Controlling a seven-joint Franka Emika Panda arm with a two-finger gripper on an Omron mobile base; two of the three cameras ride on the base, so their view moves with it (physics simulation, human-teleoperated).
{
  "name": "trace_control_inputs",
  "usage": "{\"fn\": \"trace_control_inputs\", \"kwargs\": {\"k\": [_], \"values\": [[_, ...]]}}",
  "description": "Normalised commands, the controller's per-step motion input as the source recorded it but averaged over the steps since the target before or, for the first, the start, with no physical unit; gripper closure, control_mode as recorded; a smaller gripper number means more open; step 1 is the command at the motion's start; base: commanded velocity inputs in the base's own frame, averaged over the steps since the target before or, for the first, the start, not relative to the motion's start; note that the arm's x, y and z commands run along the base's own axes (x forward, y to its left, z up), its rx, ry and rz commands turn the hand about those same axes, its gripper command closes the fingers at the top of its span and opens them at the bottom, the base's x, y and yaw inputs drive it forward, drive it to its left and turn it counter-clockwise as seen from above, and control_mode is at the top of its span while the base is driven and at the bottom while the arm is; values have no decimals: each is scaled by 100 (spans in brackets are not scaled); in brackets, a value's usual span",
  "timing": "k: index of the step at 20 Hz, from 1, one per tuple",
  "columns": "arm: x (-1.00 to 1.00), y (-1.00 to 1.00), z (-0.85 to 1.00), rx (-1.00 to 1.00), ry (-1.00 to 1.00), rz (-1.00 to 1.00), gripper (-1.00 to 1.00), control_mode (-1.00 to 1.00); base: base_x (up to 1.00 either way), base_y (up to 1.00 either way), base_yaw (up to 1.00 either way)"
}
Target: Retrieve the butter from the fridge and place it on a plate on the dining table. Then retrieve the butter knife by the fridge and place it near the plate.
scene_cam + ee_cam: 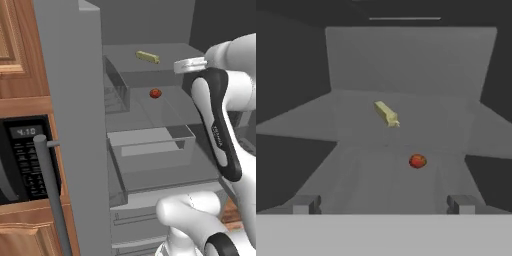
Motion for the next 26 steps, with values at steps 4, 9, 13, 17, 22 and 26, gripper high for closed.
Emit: {"fn": "trace_control_inputs", "kwargs": {"k": [4, 9, 13, 17, 22, 26], "values": [[38, 9, 0, -4, 24, 0, -100, -100, 0, 0, 0], [45, 9, -13, 0, 3, 0, -100, -100, 0, 0, 0], [51, 2, -4, 0, 0, 0, -100, -100, 0, 0, 0], [61, 4, -4, 0, 0, 0, -100, -100, 0, 0, 0], [66, 16, -2, 0, 0, 0, -100, -100, 0, 0, 0], [80, 22, -5, 0, 3, 0, -100, -100, 0, 0, 0]]}}
